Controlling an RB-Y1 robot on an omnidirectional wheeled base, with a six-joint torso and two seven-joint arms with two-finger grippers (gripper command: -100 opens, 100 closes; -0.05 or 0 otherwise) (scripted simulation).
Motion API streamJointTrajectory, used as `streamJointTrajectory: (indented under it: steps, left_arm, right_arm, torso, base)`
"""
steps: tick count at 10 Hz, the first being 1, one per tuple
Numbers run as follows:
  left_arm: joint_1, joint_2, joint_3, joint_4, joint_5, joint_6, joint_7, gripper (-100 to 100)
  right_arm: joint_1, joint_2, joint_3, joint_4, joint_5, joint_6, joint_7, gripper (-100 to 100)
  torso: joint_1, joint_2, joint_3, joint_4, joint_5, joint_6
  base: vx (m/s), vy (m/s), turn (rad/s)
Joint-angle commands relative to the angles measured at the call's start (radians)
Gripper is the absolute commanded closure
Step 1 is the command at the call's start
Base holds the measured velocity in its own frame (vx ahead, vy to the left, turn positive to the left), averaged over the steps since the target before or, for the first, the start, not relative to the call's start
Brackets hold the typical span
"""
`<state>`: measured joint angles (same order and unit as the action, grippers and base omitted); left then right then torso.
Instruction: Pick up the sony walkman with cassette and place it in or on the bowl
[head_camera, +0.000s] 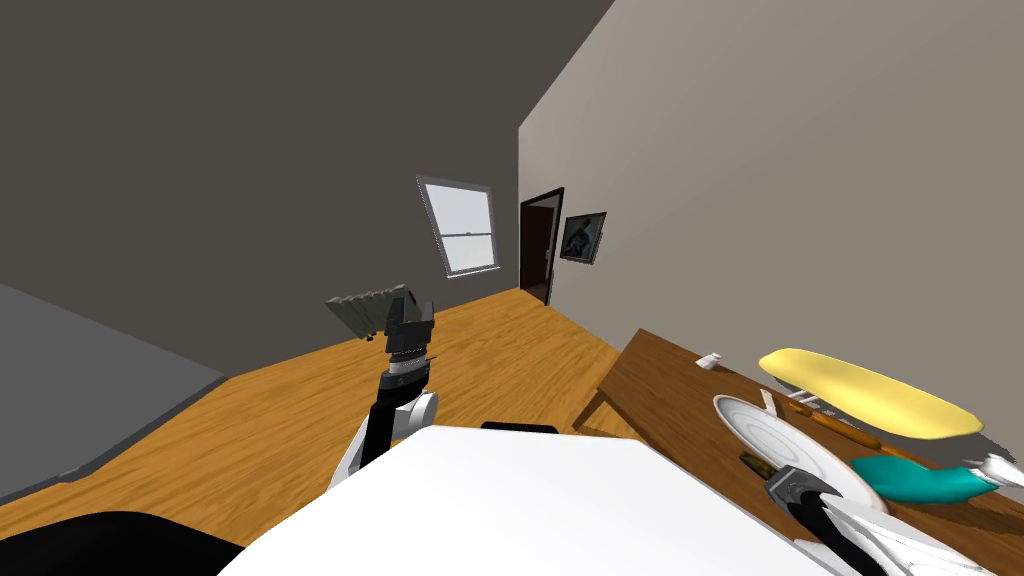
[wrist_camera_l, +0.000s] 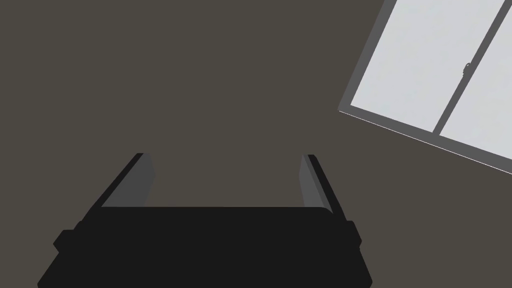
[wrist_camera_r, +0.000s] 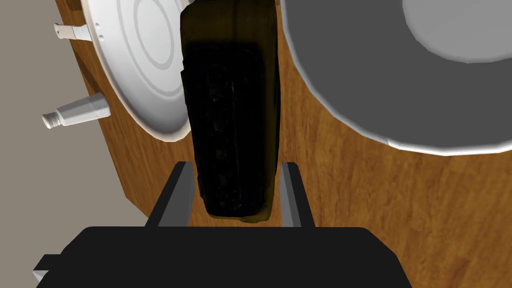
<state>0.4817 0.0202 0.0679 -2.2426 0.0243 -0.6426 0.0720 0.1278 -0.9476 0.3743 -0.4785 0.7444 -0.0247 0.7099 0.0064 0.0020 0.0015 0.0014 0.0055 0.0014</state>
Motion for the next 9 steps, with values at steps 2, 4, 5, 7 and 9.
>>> streamJointTrajectory:
  steps: [2,4,5,7,9]
  left_arm:
    - [0.0,0.0,0.0,0.0,0.0,0.0,0.0,0]
    - [0.0,0.0,0.0,0.0,0.0,0.0,0.0,0]
    - [0.0,0.0,0.0,0.0,0.0,0.0,0.0,0]
    - [0.0,0.0,0.0,0.0,0.0,0.0,0.0,0]
    - [0.0,0.0,0.0,0.0,0.0,0.0,0.0,0]
  right_arm:
    - [0.009,-0.024,-0.026,-0.011,0.031,-0.025,-0.004,100]
    - [0.022,-0.047,-0.018,-0.036,0.042,-0.034,-0.025,100]
    - [0.034,-0.07,-0.01,-0.062,0.053,-0.045,-0.046,100]
    - [0.051,-0.104,0.002,-0.098,0.067,-0.062,-0.073,100]
    - [0.065,-0.136,0.01,-0.127,0.076,-0.077,-0.093,100]
  torso:
    - [-0.001,0.001,0.001,0.0,0.0,0.0]
    - [0.01,-0.006,-0.003,0.0,0.002,-0.004]
    - [0.012,-0.007,-0.004,-0.001,0.003,-0.004]
    - [0.009,-0.009,-0.005,-0.002,0.004,-0.004]
    - [0.009,-0.007,-0.004,-0.002,0.004,-0.004]
  base:
    - [0.023,0.027,0.039]
    - [0.104,0.162,0.104]
    - [0.128,0.135,0.102]
    - [0.117,0.08,0.085]
    - [0.084,0.063,0.071]
